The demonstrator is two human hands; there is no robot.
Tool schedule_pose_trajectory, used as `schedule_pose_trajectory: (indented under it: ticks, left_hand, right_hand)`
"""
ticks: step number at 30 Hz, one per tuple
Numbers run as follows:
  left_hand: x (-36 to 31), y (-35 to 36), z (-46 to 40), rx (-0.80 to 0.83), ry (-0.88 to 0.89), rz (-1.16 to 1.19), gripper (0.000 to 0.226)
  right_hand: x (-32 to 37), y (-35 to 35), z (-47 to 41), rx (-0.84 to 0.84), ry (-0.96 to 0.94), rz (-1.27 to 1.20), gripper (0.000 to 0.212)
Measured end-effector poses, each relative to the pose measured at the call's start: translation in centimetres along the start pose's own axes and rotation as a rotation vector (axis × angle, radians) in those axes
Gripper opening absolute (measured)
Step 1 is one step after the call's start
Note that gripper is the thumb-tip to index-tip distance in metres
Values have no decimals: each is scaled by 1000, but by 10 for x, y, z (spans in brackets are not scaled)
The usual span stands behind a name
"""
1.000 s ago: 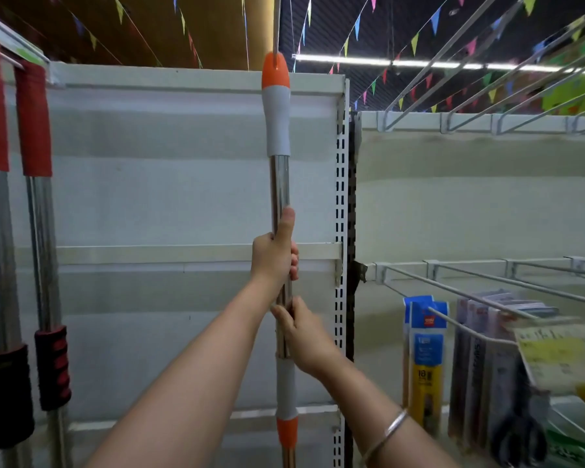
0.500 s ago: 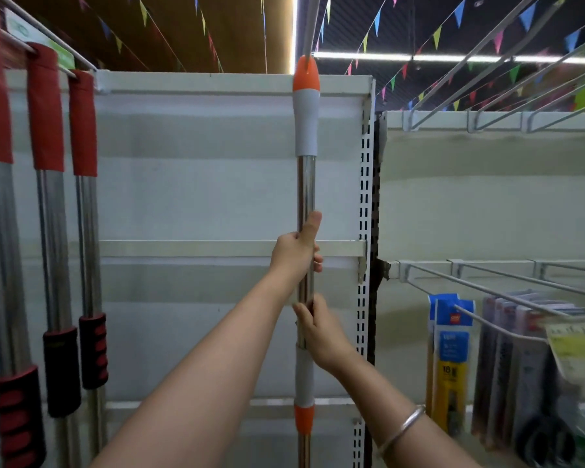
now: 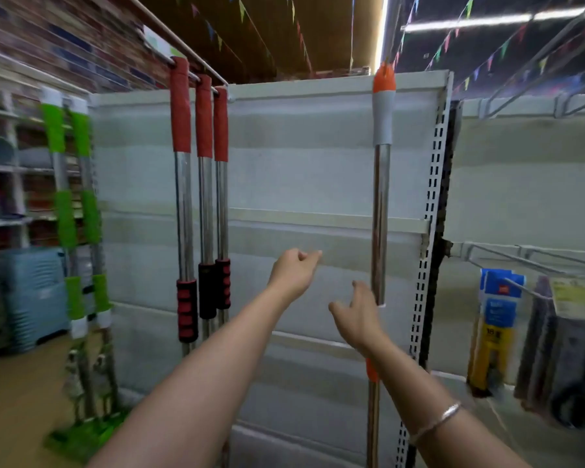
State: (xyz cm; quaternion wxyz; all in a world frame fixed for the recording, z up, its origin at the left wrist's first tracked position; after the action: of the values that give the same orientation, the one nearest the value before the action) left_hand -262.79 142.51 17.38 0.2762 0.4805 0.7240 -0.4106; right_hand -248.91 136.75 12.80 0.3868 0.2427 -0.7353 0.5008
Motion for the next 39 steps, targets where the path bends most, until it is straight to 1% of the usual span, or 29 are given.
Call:
schedule_pose_trajectory:
  ticks: [3,6,9,12,14,16,18,20,22,24,26,27,29,30,32,33,34,36,37,39]
  left_hand:
    - [19,-51,26,-64,-43,-130,23]
    - [31,-112,47,-191,-94,-227,20]
    - [35,-173,56,-326,-127,-344,10]
    - [44,-217,48,-391,-139,-383,26]
    - [52,-232,35,-382,-133,-394,41]
    - [60,-236,19,-315,-122,-390,58]
    - [67,-235,2,-254,-118,-337,71]
    - [71,-230,-15,-205,-103,-256,78]
    - [72,-220,-31,-160,-79,-197,80]
    - [70,-212,-43,-147,-53,-180,81]
    - [68,-207,-52,-174,-32,-164,81]
    - [68,-206,-56,-194,-29,-146,77]
    - [70,-201,-63,-219,-14,-61,51]
    - [71,-198,-65,-222,-14,3,39]
    - [74,-196,-69,-234,-29,122,28]
    - [76,-197,-71,-234,-39,164,31]
    - [77,-195,-72,-226,-48,195,43]
    - [77,-191,-73,-192,-54,239,63]
    - [78,-190,-72,-186,-56,249,64]
    - [78,-188,-71,-186,-52,268,58]
  right_hand:
    - [15,40,32,194,-56,7,53]
    - [34,84,60,379,-67,-33,48]
    - [59,120,77,475,-94,-83,41]
    - [86,149,76,523,-149,-121,36]
    - [101,166,66,539,-152,-151,36]
    - [112,180,48,524,-126,-194,31]
    - [121,193,30,514,-92,-257,28]
    - [129,206,20,536,-80,-293,31]
    - [135,221,14,577,-93,-275,34]
    - [139,234,8,599,-111,-229,38]
    - [142,231,-6,503,-131,-236,38]
    - [142,227,-17,430,-128,-265,38]
    - [141,219,-32,365,-110,-292,46]
    - [140,222,-37,393,-97,-308,51]
    - [142,231,-36,518,-83,-344,57]
    - [142,239,-33,584,-75,-351,59]
    - [143,242,-29,625,-68,-341,62]
    - [143,249,-28,632,-70,-327,70]
    - [143,252,-30,625,-69,-335,76]
    - [142,255,-31,633,-63,-343,84]
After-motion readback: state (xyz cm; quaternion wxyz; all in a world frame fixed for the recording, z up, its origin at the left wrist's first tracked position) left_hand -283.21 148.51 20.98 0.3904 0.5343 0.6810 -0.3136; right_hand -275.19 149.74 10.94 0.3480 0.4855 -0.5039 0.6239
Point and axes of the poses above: each hand's wrist, its own z-axis away from the middle knuckle, its own y-axis out of the palm, x = y × z, the point moved 10 cm from there along -z, towards the middle knuckle, and after that the axes turned 10 degrees about y, right-handed, at the moved point
